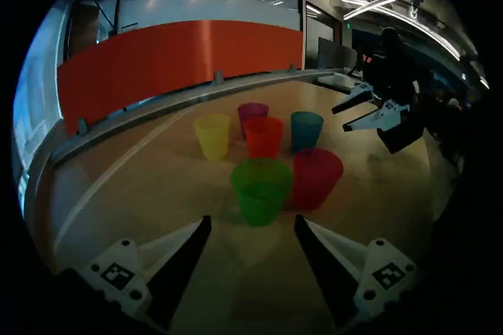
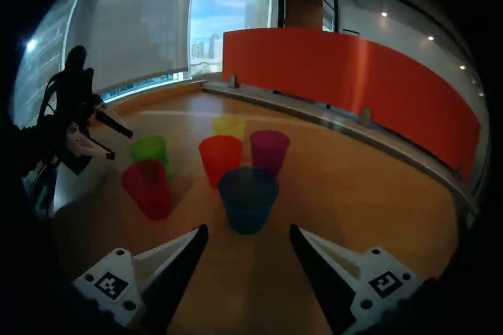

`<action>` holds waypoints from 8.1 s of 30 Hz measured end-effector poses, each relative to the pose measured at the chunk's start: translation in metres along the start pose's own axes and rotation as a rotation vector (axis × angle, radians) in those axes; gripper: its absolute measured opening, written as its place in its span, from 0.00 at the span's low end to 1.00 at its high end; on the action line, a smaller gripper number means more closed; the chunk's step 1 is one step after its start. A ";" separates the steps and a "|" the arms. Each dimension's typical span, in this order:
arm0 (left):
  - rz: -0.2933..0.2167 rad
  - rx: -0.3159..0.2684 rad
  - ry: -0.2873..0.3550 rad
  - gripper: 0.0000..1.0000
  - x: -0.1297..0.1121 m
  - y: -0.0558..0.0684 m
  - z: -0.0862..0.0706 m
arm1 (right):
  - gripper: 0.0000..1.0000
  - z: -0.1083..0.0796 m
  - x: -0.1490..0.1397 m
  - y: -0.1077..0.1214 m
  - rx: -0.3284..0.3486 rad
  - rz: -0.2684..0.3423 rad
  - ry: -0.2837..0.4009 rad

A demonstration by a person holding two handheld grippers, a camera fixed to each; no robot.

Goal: Pour water

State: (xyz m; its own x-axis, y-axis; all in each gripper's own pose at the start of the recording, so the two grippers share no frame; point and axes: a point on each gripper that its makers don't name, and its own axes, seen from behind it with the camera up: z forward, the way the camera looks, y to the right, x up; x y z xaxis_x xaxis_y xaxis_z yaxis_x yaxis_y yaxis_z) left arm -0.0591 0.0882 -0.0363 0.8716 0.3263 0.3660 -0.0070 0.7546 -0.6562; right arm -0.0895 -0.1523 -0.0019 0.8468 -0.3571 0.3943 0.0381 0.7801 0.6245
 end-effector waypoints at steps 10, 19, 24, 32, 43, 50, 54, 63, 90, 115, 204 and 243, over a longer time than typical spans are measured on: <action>-0.009 0.086 0.106 0.99 0.021 -0.009 -0.025 | 1.00 -0.026 0.016 -0.012 -0.071 -0.012 0.075; -0.024 0.240 0.229 0.98 0.046 -0.033 -0.048 | 1.00 -0.047 0.043 -0.007 -0.149 0.031 0.208; -0.033 0.347 0.308 0.98 0.059 -0.046 -0.064 | 1.00 -0.060 0.057 0.006 -0.217 0.083 0.306; -0.067 0.483 0.427 0.98 0.082 -0.063 -0.088 | 1.00 -0.092 0.076 0.041 -0.390 0.143 0.462; -0.112 0.608 0.498 0.98 0.097 -0.081 -0.113 | 1.00 -0.129 0.079 0.082 -0.619 0.186 0.544; -0.148 0.633 0.513 0.98 0.093 -0.085 -0.116 | 1.00 -0.136 0.072 0.097 -0.678 0.255 0.557; -0.148 0.659 0.517 0.98 0.092 -0.088 -0.121 | 1.00 -0.136 0.068 0.101 -0.683 0.293 0.554; -0.162 0.701 0.533 0.98 0.083 -0.094 -0.122 | 0.99 -0.136 0.077 0.099 -0.712 0.262 0.541; -0.160 0.750 0.558 0.98 0.051 -0.089 -0.086 | 0.99 -0.122 0.073 0.080 -0.728 0.225 0.469; -0.189 0.714 0.539 0.98 0.033 -0.091 -0.054 | 0.99 -0.123 0.065 0.084 -0.732 0.227 0.458; -0.192 0.700 0.500 0.98 0.025 -0.093 -0.043 | 0.99 -0.101 0.000 0.130 -0.702 0.239 0.508; -0.193 0.700 0.500 0.98 0.026 -0.092 -0.044 | 0.99 -0.103 0.003 0.130 -0.702 0.243 0.503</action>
State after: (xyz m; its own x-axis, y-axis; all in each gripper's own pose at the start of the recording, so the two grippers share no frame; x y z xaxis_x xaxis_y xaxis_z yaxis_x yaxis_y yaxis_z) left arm -0.0143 0.0021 0.0046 0.9999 -0.0066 -0.0105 0.0066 1.0000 0.0023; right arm -0.0275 0.0010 0.0106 0.9999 -0.0026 0.0165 0.0036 0.9983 -0.0588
